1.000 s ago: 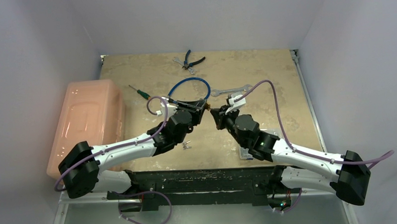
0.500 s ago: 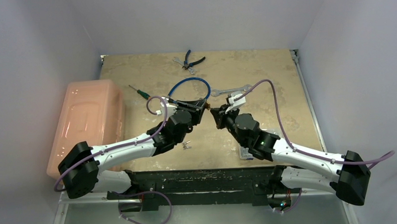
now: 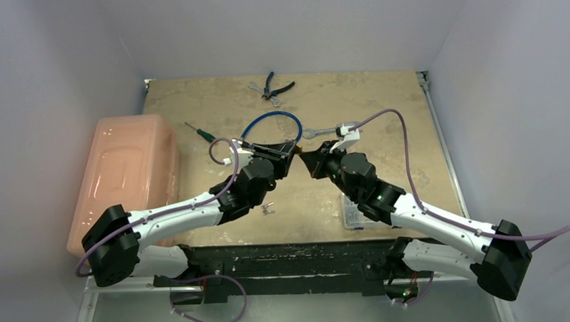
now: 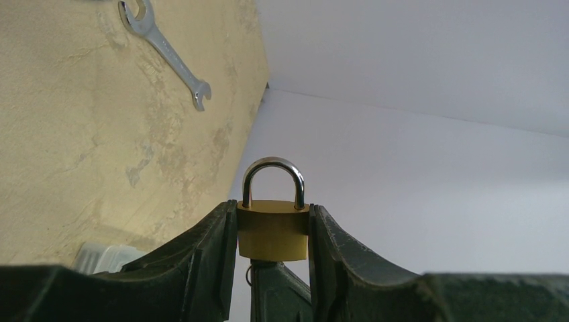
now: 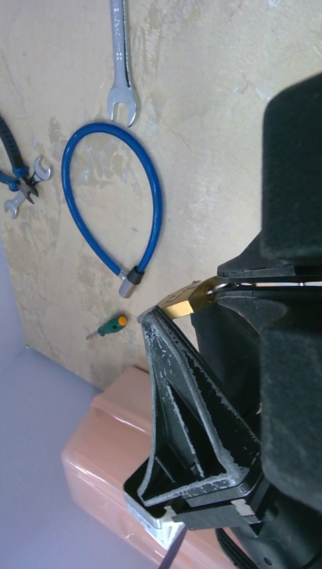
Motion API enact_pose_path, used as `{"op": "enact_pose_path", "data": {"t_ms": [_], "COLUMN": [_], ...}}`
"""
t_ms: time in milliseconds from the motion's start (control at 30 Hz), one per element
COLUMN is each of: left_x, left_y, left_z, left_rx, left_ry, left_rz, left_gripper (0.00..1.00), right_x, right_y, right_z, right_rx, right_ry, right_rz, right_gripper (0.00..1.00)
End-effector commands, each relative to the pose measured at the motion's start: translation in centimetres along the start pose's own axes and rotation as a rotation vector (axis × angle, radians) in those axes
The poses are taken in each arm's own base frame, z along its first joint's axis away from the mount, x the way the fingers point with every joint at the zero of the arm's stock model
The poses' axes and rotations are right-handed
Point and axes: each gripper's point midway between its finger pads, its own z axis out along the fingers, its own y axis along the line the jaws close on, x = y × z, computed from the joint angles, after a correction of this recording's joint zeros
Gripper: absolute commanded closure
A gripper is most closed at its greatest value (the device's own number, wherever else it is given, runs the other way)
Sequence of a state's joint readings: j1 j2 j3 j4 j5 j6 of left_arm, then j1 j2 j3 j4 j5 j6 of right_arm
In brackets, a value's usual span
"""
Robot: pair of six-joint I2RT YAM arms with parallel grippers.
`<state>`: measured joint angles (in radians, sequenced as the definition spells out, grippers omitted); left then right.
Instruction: Unlock with the key
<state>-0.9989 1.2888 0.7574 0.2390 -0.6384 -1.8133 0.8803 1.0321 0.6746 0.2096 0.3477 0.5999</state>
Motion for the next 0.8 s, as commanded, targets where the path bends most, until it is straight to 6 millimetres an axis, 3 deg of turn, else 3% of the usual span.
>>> {"op": "enact_pose_path", "data": {"t_ms": [0,200,233,267,333,400,767], "left_x": [3.5,3.3,3.2,3.0,2.7,2.5,1.5], "left_y": [-3.3,-3.2,-3.2,-3.2,-3.3,-3.5,-4.3], "left_z": [-2.5,-2.5,-2.4,-2.4,-2.3,-2.3,-2.3], "left_rx": [0.058,0.056,0.056,0.057,0.062,0.066,0.083], "left_ry": [0.168,0.162,0.154,0.144,0.128,0.115,0.059], "left_rz": [-0.026,-0.022,-0.021,-0.019,-0.016,-0.007,0.012], "left_gripper": [1.0,1.0,1.0,1.0,1.0,1.0,1.0], "right_x": [-3.5,-3.0,-2.8,-2.9,-2.9,-3.3,-4.1], "right_y": [3.2,3.8,4.0,4.2,4.4,4.5,3.2], "right_z": [-0.6,-1.0,-1.1,-1.0,-1.2,-1.6,-4.2], "right_rx": [-0.158,-0.216,-0.221,-0.223,-0.22,-0.211,-0.096], "right_ry": [-0.119,-0.096,-0.075,-0.061,-0.038,-0.02,0.076], "right_rz": [-0.063,-0.169,-0.177,-0.182,-0.186,-0.181,-0.111], "right_gripper": [1.0,1.0,0.96,0.77,0.61,0.54,0.5]}}
